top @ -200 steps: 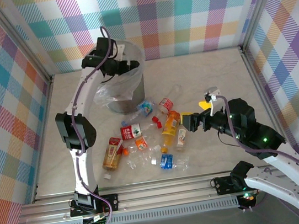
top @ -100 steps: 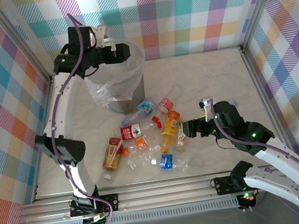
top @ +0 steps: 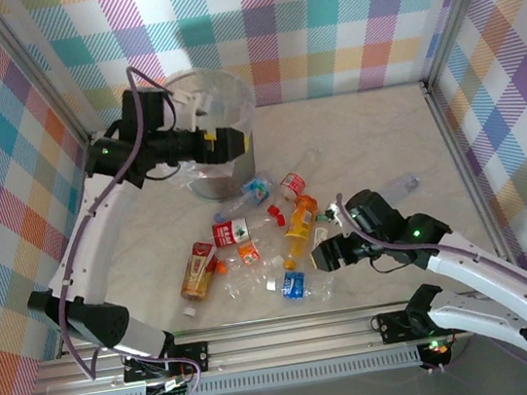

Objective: Put the plastic bottles in the bin

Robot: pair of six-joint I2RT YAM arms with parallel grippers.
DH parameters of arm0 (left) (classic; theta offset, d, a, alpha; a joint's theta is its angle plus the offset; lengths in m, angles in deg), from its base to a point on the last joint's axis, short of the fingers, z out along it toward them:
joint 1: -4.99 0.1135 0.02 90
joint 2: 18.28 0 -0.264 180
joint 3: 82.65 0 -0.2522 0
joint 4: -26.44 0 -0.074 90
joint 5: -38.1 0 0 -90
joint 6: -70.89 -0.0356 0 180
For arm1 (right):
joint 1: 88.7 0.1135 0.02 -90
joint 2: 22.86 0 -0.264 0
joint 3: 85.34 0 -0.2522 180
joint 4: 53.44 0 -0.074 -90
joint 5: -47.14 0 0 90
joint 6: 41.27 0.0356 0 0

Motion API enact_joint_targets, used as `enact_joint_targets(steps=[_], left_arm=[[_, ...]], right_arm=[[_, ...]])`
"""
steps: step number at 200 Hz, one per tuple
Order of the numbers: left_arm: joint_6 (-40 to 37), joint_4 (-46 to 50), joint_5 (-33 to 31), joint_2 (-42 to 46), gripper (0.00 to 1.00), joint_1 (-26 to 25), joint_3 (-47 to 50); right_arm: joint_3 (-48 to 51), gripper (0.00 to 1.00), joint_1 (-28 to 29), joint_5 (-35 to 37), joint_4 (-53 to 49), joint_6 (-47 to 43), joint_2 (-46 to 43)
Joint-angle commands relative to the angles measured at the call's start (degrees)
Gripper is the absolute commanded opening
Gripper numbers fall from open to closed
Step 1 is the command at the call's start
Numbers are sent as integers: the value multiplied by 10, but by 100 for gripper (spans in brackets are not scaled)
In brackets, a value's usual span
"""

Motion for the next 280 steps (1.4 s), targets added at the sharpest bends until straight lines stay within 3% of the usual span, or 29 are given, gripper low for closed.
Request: enact_joint_targets(steps=[1,32,83,194,280], left_arm=[[11,-11,37,48,100,-24,66],[39,-69,28,111,100,-33,174],[10,-95,118,186,100,-35,273],[-62,-7,103,206,100,-35,270],[-65,-8,90,208,100,-35,273]], right_arm=[[0,76,34,16,-2,-20,29],[1,75,83,69,9,-27,66],[1,75,132,99,40,-45,113],[-39,77,206,205,14,-69,222],[-72,75,259,212,-22,-77,304]])
